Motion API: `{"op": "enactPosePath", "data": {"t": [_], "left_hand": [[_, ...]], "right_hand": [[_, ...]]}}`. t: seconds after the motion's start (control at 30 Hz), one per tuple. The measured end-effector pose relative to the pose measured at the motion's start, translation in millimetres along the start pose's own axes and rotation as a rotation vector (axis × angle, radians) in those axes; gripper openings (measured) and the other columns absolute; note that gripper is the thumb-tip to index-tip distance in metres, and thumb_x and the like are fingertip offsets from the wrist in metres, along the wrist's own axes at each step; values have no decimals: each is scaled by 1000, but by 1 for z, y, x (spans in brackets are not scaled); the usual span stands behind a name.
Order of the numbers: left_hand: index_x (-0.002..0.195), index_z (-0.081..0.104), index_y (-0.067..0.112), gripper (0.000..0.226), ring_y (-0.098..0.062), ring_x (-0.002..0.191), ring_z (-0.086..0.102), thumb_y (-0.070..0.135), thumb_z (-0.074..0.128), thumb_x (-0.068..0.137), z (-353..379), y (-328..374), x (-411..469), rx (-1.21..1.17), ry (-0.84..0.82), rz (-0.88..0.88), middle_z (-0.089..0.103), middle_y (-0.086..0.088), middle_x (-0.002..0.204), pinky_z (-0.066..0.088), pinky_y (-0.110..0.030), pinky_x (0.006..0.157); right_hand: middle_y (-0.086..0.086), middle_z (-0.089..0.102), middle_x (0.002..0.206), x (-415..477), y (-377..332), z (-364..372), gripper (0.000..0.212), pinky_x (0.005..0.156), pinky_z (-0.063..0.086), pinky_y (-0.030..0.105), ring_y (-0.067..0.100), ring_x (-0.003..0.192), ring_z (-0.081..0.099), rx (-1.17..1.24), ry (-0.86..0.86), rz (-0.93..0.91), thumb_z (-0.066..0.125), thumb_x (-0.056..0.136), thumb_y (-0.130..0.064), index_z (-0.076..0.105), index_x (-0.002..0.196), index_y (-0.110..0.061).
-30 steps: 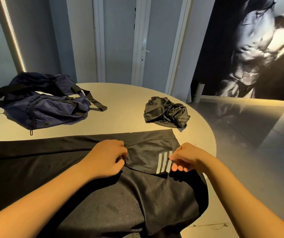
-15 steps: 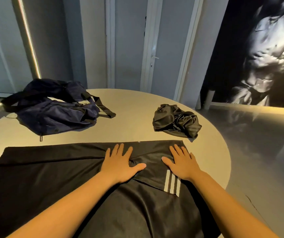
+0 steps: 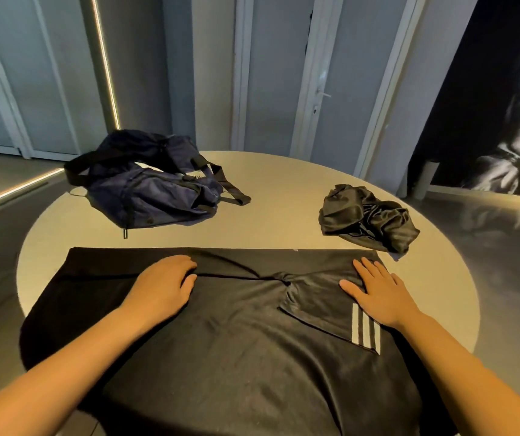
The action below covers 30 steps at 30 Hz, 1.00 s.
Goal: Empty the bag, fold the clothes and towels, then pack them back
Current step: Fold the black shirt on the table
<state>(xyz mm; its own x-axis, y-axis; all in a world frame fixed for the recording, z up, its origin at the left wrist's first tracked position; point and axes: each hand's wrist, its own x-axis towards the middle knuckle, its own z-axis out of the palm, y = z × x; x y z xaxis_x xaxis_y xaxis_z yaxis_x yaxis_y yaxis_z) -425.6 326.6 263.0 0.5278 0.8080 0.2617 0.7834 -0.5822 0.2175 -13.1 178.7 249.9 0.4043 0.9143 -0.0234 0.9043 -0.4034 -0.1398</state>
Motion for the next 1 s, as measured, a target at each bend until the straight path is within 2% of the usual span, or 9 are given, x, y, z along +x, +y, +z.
{"op": "enactPosePath", "data": {"t": [0.07, 0.17, 0.37, 0.5, 0.57, 0.67, 0.77, 0.87, 1.0], "left_hand": [[117, 73, 19, 25, -26, 112, 67, 23, 66, 94, -7, -8, -2, 49, 21, 83, 72, -2, 119, 51, -40, 95], [104, 73, 20, 17, -29, 95, 68, 20, 67, 89, -20, -9, -5, 158, -7, 122, 72, -3, 100, 55, -41, 81], [107, 68, 25, 17, -18, 99, 63, 33, 58, 94, -24, -11, -9, 170, -15, 151, 69, 5, 105, 51, -33, 86], [102, 71, 21, 22, -20, 96, 63, 33, 53, 95, -18, -15, -8, 51, 147, -52, 69, 3, 102, 51, -35, 78], [112, 70, 16, 34, -24, 105, 61, 40, 50, 99, -16, -19, -3, 45, 187, -175, 67, -3, 112, 51, -38, 85], [148, 49, 17, 67, -31, 142, 39, 62, 31, 102, -8, -21, 6, 158, -5, -309, 46, -13, 153, 34, -46, 116], [163, 15, 21, 86, -32, 157, 5, 76, 15, 96, -1, -22, 10, 108, -196, -413, 10, -13, 170, 8, -52, 126], [164, 6, 23, 93, -31, 158, -2, 82, 10, 92, 1, -28, 9, 117, -215, -433, 2, -11, 171, 3, -53, 127], [164, 3, 23, 96, -30, 158, -5, 84, 9, 90, 1, -33, 13, 142, -223, -461, -2, -11, 171, 1, -54, 127]], "right_hand": [[-4, 4, 171, -1, -1, 0, 126, 126, 8, 47, 20, 157, 2, 0, 1, 7, -11, 59, -99, 10, 163, -31], [-4, 5, 171, -2, -2, -1, 132, 126, 9, 47, 20, 157, 3, -6, 9, 18, -15, 54, -102, 12, 162, -32], [-4, 6, 171, -3, -2, -1, 128, 126, 9, 46, 19, 157, 3, -2, 17, 20, -12, 57, -101, 12, 162, -32], [-3, 7, 171, -1, -2, -4, 94, 126, 9, 50, 20, 157, 3, 0, -10, 26, 18, 86, -86, 15, 162, -30], [2, 9, 171, -1, -11, -7, 78, 125, 9, 53, 23, 157, 4, -8, 59, 12, 40, 98, -66, 20, 162, -26], [10, 18, 168, -1, -55, -13, 65, 124, 14, 53, 29, 155, 15, 49, 243, -72, 46, 102, -45, 30, 159, -16], [11, 15, 169, 2, -110, -6, 67, 124, 14, 54, 29, 156, 11, 120, 192, -99, 31, 105, -56, 26, 160, -18], [11, 2, 170, 11, -130, 11, 84, 124, 3, 57, 31, 157, -1, 92, -1, 23, 14, 96, -76, 11, 163, -25], [10, 0, 170, 24, -128, 22, 91, 125, 0, 55, 30, 157, -3, 6, -6, 40, 6, 91, -81, 5, 163, -27]]}}
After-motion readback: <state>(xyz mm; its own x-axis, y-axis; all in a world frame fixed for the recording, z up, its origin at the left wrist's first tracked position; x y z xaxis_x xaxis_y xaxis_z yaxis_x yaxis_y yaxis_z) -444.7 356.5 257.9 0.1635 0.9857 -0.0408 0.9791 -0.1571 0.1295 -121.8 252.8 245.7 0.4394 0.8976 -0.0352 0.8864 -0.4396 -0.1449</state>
